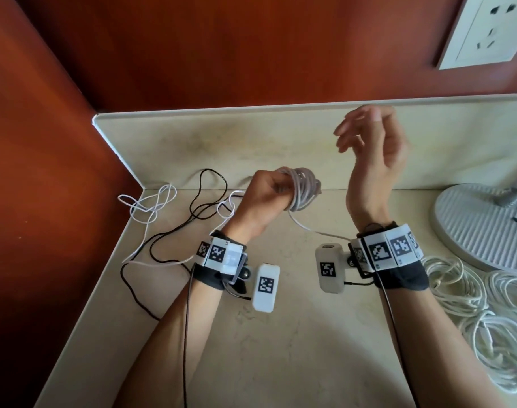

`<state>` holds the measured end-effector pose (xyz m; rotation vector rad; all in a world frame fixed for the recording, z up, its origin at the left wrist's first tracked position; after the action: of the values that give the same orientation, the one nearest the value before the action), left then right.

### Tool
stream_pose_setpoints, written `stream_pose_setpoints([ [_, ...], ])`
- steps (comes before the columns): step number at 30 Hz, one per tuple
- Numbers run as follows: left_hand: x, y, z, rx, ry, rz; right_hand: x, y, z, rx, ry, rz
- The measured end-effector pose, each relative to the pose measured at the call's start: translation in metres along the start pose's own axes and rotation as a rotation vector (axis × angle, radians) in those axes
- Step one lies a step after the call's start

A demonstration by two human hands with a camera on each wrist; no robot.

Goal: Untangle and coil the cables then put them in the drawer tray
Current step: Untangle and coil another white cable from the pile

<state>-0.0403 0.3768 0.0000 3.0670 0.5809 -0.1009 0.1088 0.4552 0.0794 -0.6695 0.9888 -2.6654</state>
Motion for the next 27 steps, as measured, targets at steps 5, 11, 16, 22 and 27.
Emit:
stream_pose_setpoints([
  [5, 0.035, 0.015, -0.016, -0.148, 0.616, 0.245, -0.003, -0.006, -0.011, 0.096, -0.042, 0.081],
  [11, 0.023, 0.021, -0.043, -0.077, 0.722, 0.304, 0.022, 0.02, -0.044, 0.415, 0.167, 0.61],
  [16, -0.045, 0.015, -0.044, -0.042, 0.269, -0.138, 0.038, 0.047, -0.052, 0.401, 0.387, 0.965],
  [22, -0.065, 0.008, -0.034, -0.069, 0.648, -0.206, 0.059, 0.074, -0.057, 0.339, 0.418, 1.079],
  [27, -0.058, -0.001, -0.024, -0.119, 0.833, -0.121, 0.09, 0.089, -0.044, 0.177, 0.36, 0.994],
])
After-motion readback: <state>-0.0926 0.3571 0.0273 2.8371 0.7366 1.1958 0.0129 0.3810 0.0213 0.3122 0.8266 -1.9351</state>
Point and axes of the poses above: each hand's wrist, its own y-axis away from the middle knuckle, its own x-axis out of the palm, z = x × y, the point moved 9 cm from there along -y, towards the middle knuckle, and after that the axes turned 8 degrees about -x, right-handed, at the moved point
